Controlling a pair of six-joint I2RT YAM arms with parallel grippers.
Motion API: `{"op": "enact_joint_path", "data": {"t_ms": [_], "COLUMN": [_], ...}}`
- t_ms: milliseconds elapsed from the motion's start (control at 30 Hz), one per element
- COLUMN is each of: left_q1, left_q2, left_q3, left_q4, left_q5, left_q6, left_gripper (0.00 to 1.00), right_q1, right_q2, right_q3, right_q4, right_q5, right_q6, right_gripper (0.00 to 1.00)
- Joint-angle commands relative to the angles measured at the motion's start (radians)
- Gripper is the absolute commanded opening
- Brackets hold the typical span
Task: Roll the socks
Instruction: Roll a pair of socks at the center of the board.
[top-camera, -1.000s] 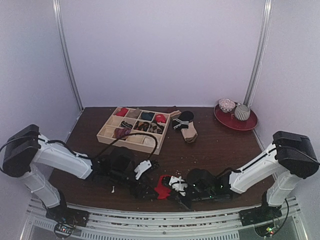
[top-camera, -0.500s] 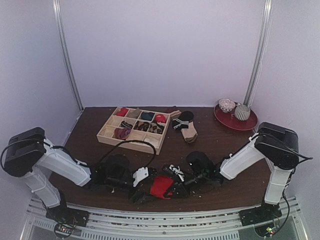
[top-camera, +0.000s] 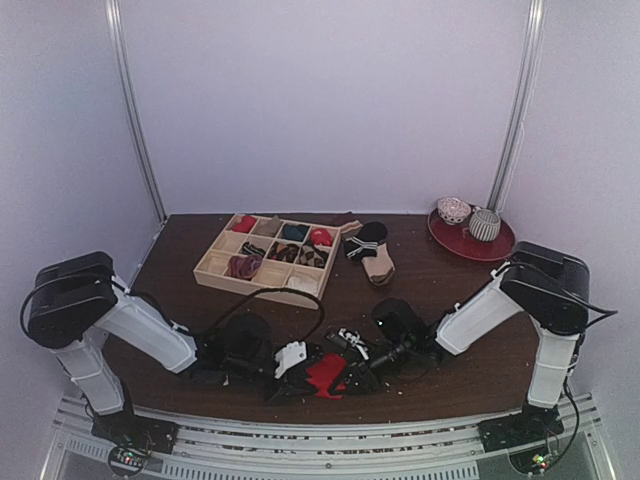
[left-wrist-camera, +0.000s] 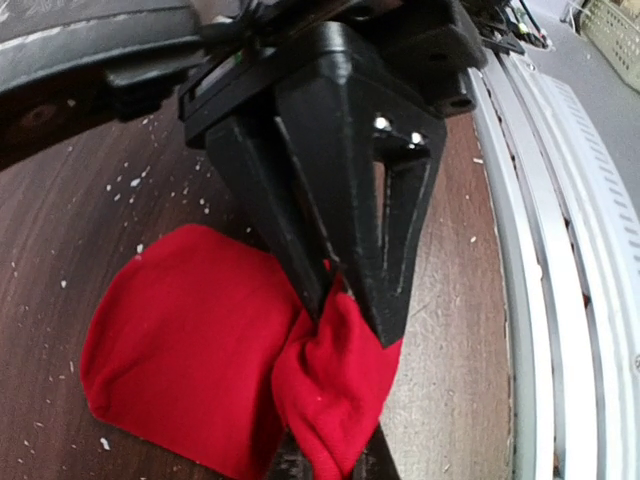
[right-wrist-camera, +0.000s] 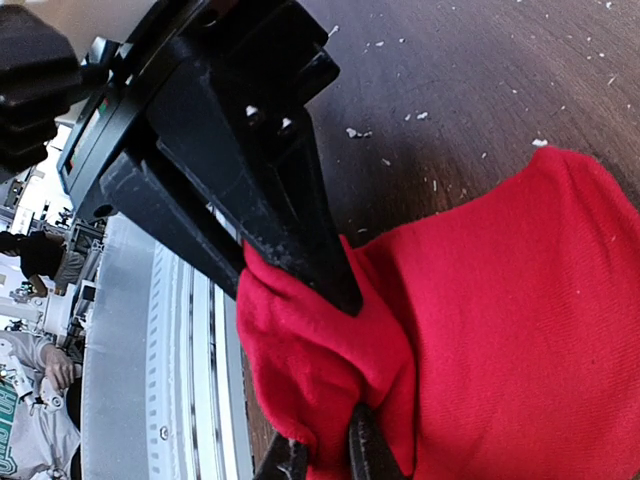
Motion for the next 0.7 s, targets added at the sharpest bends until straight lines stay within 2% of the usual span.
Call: {"op": "enact_joint_path", "data": {"t_ms": [0, 167, 233, 467, 600, 667], "left_q1": [-0.005, -0.004, -0.004, 0.002, 0.021, 0.023], "left_q2": [0.040, 0.070, 0.079, 0.111, 0.144, 0.165], "left_q3": [0.032, 0.033, 0.039, 0.081, 0.095, 0.113], "left_q4": [0.043, 0.003, -0.046, -0.274, -0.332, -0.367], "left_q5": [0.022, 0.021, 0.018, 0.064, 0.145, 0.161], "left_q6": [-0.004, -0.077, -0.137, -0.356, -0.403, -0.402], "left_gripper": [0.00, 0.00, 0.00, 0.00, 0.00, 0.00], "right_q1": [0.004, 0.003, 0.005, 0.025, 0.115, 0.185], "right_q2": [0.089, 0.037, -0.037, -0.449, -0.584, -0.612], "right_q3": [-0.067, -0.055, -0.062, -0.134, -0.168, -0.194], "right_q4": [-0.307, -0.341, -0.354, -0.298, -0.280, -0.240], "right_q5": [0.077, 0.099, 0.147, 0.434, 0.618, 0.691], "right_q6": [-0.001, -0.022, -0.040, -0.114, -0.278, -0.372], "right_gripper": [0.07, 0.08, 0.19, 0.30, 0.39, 0.48]}}
